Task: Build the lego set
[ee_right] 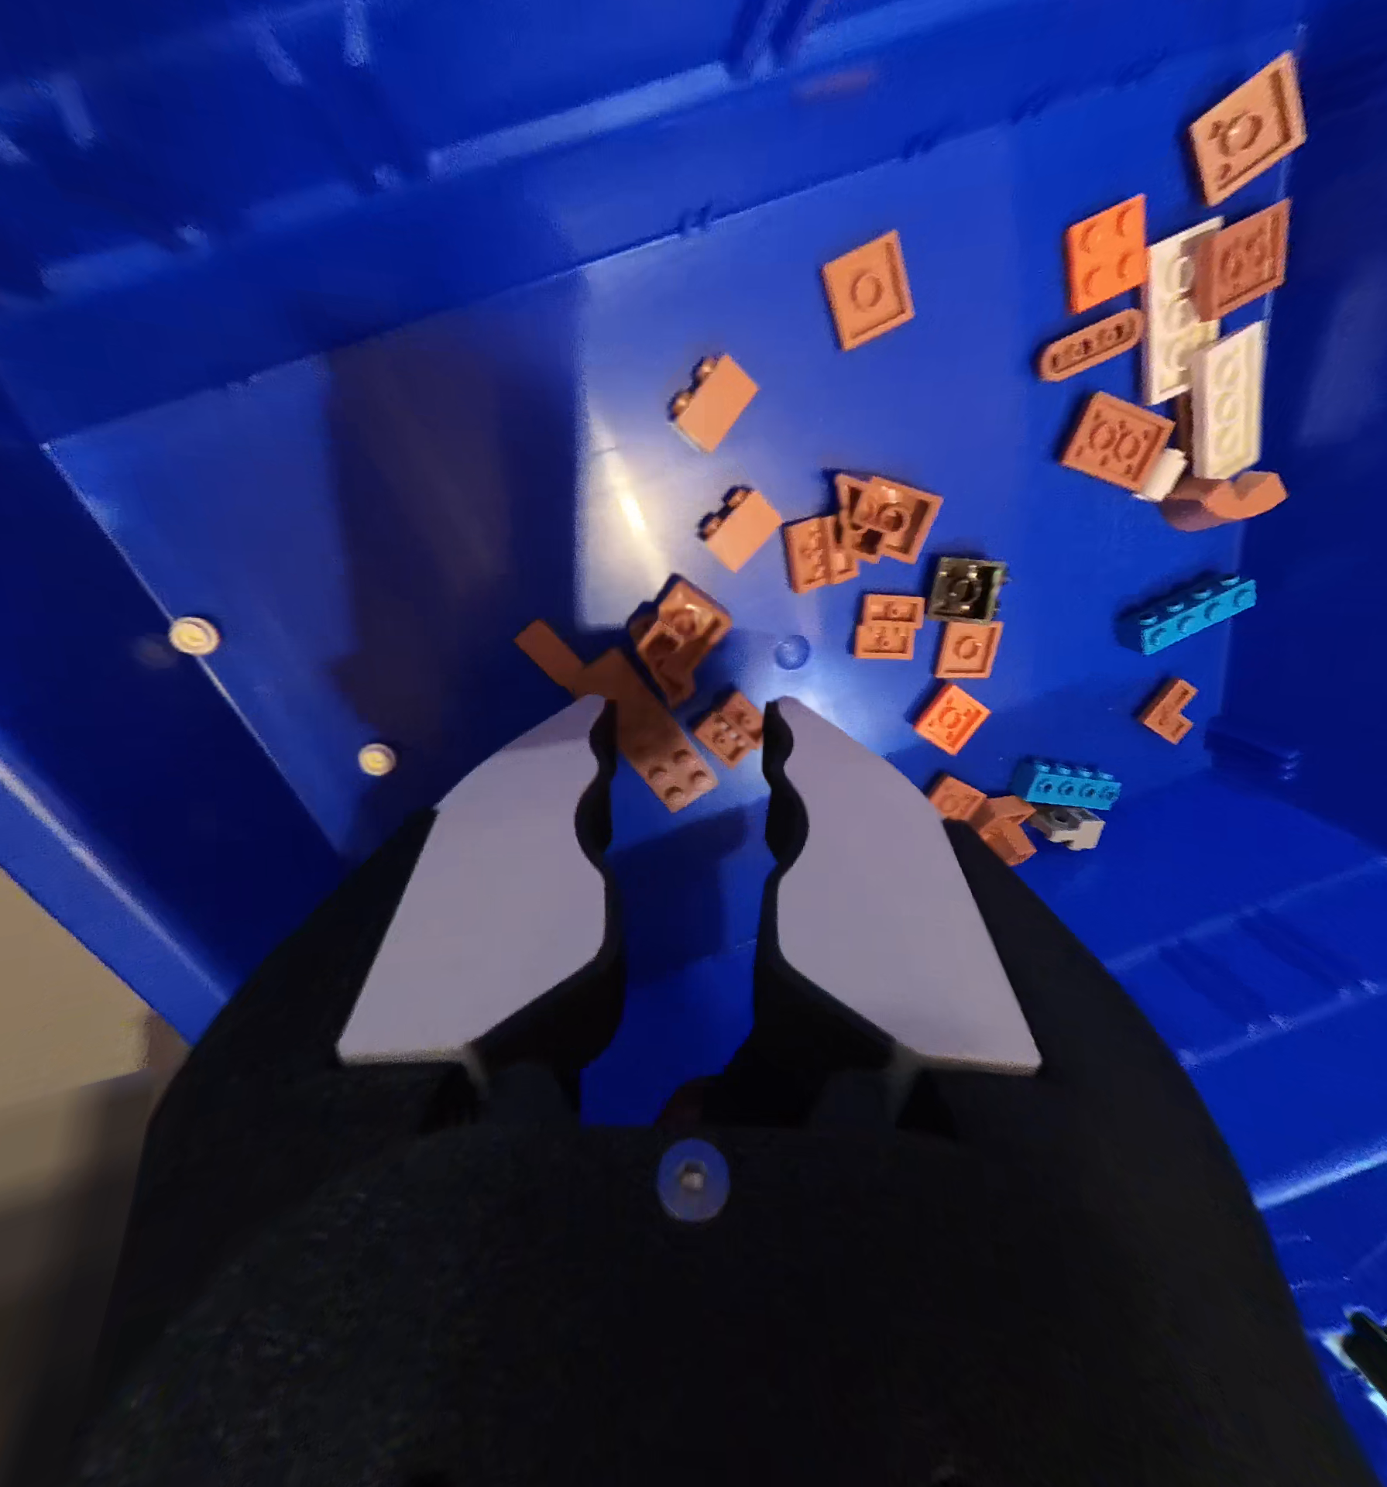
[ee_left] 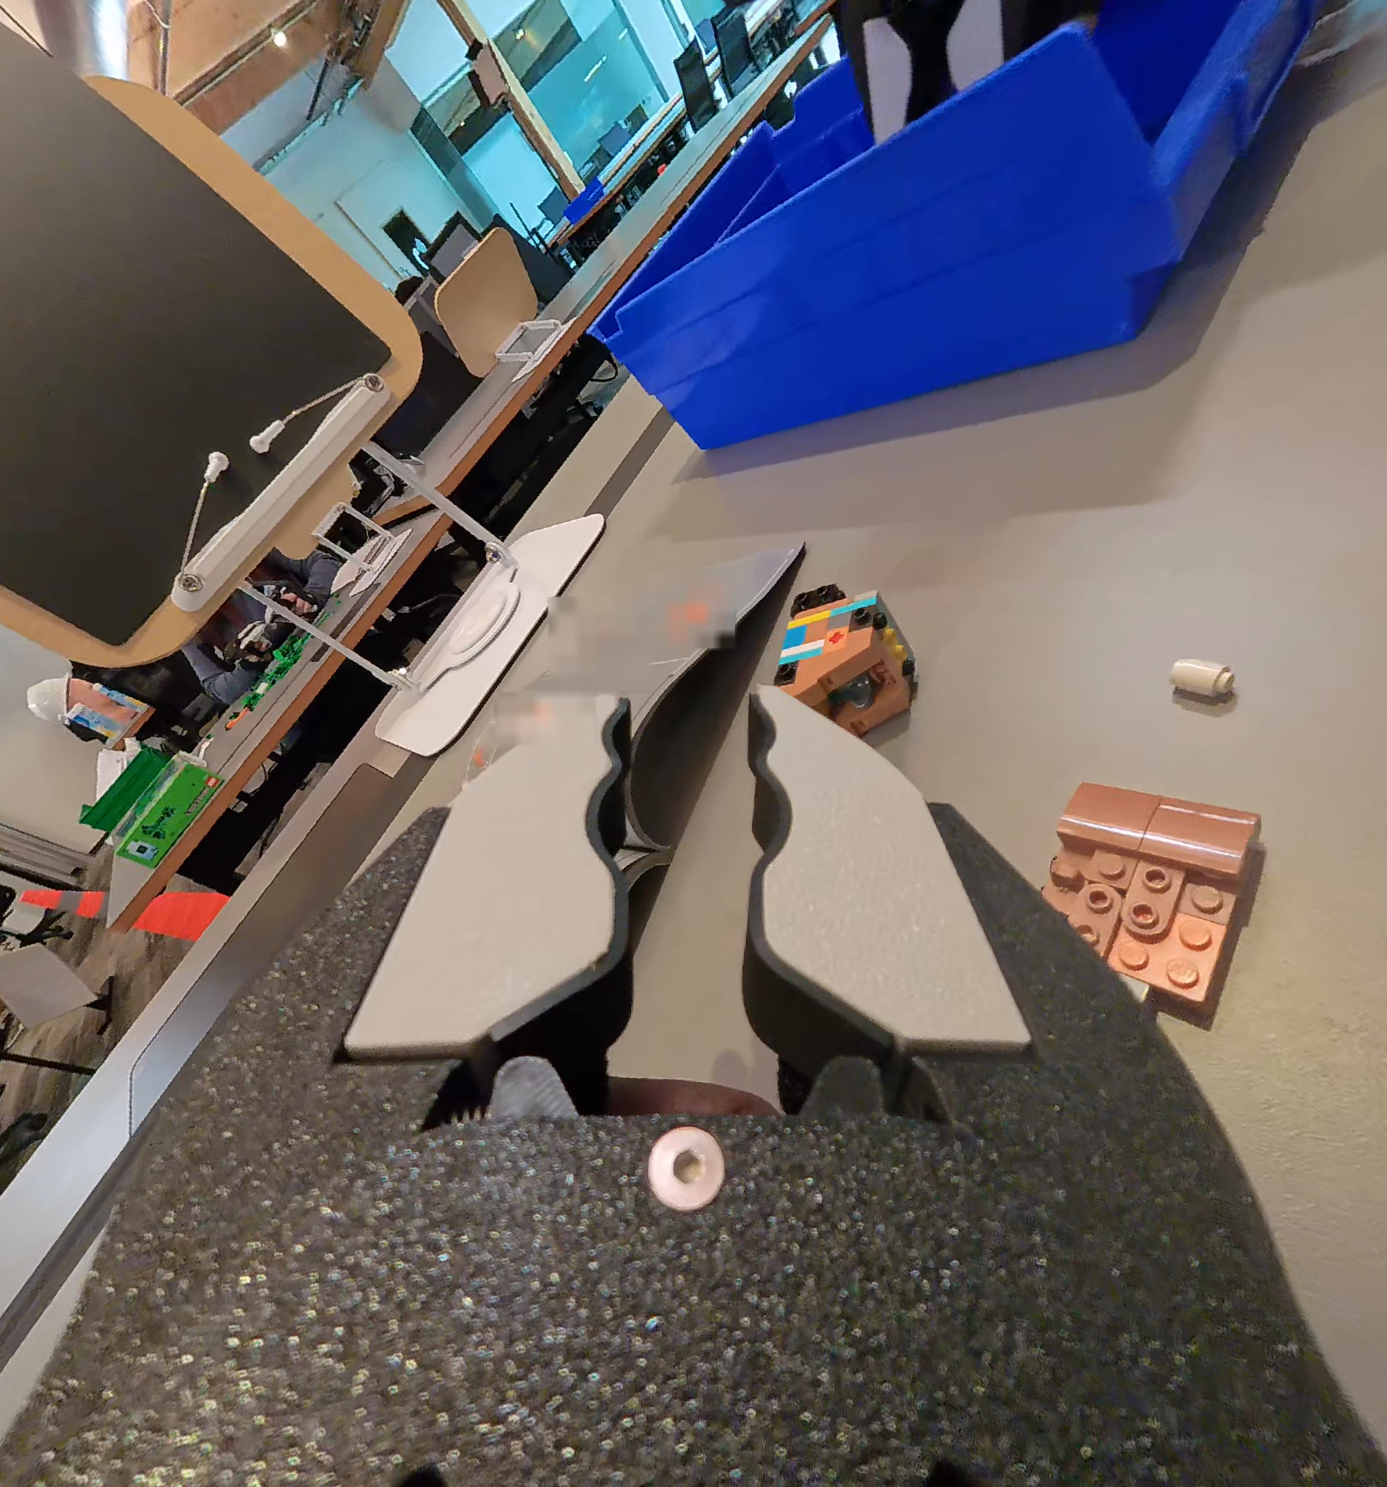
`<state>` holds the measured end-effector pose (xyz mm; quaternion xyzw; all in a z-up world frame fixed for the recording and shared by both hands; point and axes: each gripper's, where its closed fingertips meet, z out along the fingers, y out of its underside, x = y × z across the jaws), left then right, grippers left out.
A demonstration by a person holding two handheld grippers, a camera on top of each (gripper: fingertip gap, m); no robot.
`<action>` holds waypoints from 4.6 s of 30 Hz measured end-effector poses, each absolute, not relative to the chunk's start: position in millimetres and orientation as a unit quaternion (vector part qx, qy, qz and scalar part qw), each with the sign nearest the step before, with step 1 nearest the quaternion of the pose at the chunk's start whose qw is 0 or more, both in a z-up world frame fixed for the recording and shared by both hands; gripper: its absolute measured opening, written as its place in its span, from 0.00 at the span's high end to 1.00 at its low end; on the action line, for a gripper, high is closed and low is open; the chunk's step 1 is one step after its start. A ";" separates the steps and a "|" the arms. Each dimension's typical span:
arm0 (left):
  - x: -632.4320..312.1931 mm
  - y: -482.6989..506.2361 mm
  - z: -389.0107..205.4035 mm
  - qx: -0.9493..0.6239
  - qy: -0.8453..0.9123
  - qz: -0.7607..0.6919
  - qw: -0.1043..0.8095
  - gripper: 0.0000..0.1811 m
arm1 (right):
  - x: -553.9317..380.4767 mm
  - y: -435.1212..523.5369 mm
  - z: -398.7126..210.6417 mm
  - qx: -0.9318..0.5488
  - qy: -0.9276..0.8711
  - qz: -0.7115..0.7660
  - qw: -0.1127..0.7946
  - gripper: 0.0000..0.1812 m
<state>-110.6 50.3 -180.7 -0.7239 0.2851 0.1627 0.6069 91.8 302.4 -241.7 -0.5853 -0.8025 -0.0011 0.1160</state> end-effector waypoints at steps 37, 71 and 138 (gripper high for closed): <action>-108.4 46.4 -169.7 -0.713 0.284 0.165 0.619 0.85 | 12.3 243.7 -131.3 -0.590 -0.681 0.368 0.228 0.94; -10.8 -2.7 -138.4 -0.586 0.388 -0.027 0.711 0.87 | -19.8 -18.8 -127.2 -0.428 -0.311 0.846 -0.070 0.94; -21.7 11.4 -175.7 -0.686 0.370 -0.091 0.620 0.82 | -15.9 22.2 -188.3 -0.436 -0.667 0.464 0.387 0.97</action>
